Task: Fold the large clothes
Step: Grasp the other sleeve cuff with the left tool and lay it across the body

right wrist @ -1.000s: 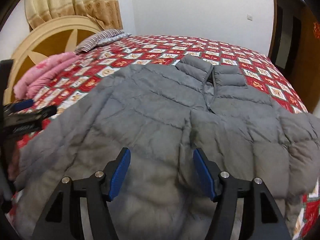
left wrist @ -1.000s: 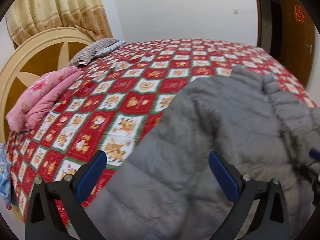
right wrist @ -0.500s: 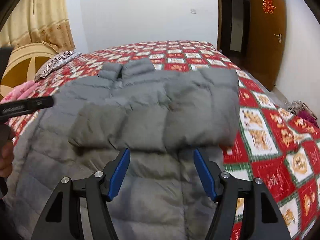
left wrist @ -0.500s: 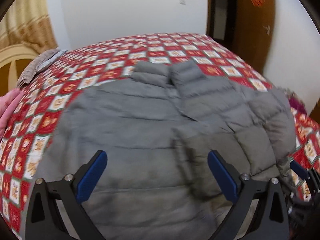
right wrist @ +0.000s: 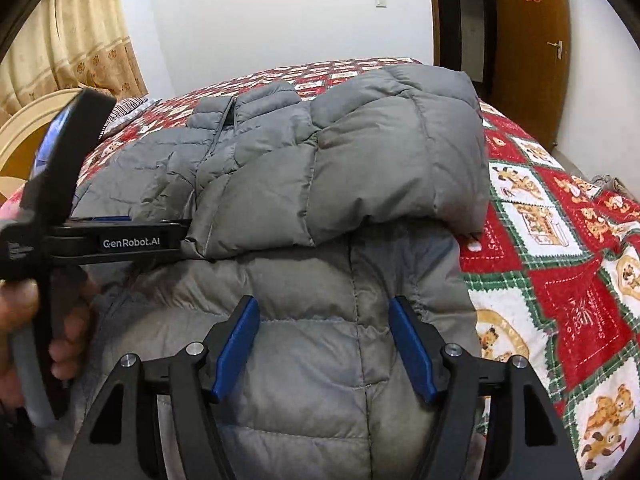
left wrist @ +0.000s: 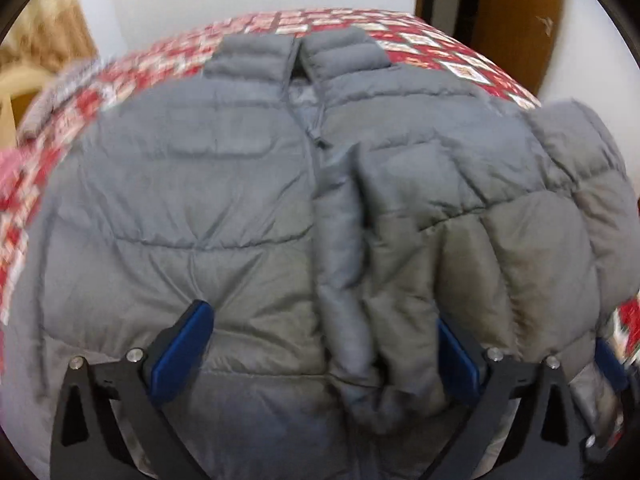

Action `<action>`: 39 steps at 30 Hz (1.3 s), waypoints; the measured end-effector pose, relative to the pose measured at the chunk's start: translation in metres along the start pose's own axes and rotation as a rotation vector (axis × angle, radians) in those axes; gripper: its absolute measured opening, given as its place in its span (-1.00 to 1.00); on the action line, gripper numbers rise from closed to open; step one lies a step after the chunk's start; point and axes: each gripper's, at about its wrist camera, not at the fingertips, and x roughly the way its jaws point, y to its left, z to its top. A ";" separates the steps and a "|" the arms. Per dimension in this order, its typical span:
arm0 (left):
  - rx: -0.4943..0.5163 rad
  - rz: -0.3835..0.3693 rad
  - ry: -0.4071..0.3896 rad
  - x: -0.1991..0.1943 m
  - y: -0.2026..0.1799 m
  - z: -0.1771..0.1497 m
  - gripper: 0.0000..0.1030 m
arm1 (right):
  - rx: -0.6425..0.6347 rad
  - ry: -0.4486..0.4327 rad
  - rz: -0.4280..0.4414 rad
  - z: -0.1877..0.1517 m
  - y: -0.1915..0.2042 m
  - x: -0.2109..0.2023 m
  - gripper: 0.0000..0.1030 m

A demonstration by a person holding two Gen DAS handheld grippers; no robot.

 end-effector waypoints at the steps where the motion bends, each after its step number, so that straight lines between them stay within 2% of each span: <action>1: -0.012 -0.014 0.011 0.000 0.003 0.000 1.00 | -0.001 0.000 0.001 -0.001 0.000 0.000 0.34; 3: 0.004 -0.014 0.008 -0.003 0.000 0.002 0.94 | -0.006 0.001 0.001 -0.001 0.002 0.001 0.36; 4: 0.011 -0.021 -0.012 -0.009 0.000 0.001 0.61 | -0.008 0.002 0.001 -0.001 0.002 0.002 0.37; 5: 0.018 -0.018 -0.036 -0.014 -0.001 0.001 0.17 | -0.008 0.002 0.001 -0.001 0.002 0.002 0.37; 6: 0.029 -0.022 -0.061 -0.020 -0.004 0.000 -0.06 | -0.008 0.002 0.000 -0.002 0.002 0.002 0.37; 7: 0.039 -0.037 -0.075 -0.025 -0.006 -0.001 -0.40 | -0.009 0.002 -0.001 -0.002 0.003 0.002 0.38; 11: 0.061 -0.074 -0.123 -0.041 -0.011 -0.005 -0.66 | -0.014 -0.003 -0.009 -0.003 0.004 0.002 0.38; 16: 0.089 -0.088 -0.231 -0.077 -0.003 0.000 -0.69 | -0.011 -0.007 -0.004 -0.004 0.003 0.001 0.38; 18: 0.110 -0.061 -0.277 -0.090 0.005 -0.001 -0.71 | -0.011 -0.008 -0.004 -0.004 0.003 0.001 0.38; 21: 0.131 0.027 -0.326 -0.096 0.027 -0.001 -0.72 | -0.011 -0.007 -0.004 -0.004 0.003 0.001 0.38; 25: 0.115 0.095 -0.284 -0.072 0.049 0.000 -0.72 | -0.003 0.003 0.011 -0.003 0.001 0.002 0.38; 28: 0.118 0.121 -0.277 -0.061 0.055 -0.005 -0.72 | 0.018 0.033 0.056 0.004 -0.005 -0.003 0.38; 30: 0.115 0.130 -0.277 -0.056 0.058 -0.007 -0.72 | 0.050 0.004 0.070 0.015 -0.013 -0.017 0.38; 34: 0.097 0.151 -0.263 -0.045 0.062 -0.010 -0.71 | 0.078 -0.092 0.014 0.052 -0.024 -0.033 0.38; 36: 0.072 0.150 -0.246 -0.042 0.066 -0.014 -0.58 | 0.070 -0.120 -0.044 0.072 -0.026 -0.023 0.38; 39: 0.054 0.148 -0.240 -0.036 0.068 -0.019 -0.56 | 0.032 -0.089 -0.049 0.093 -0.025 0.010 0.38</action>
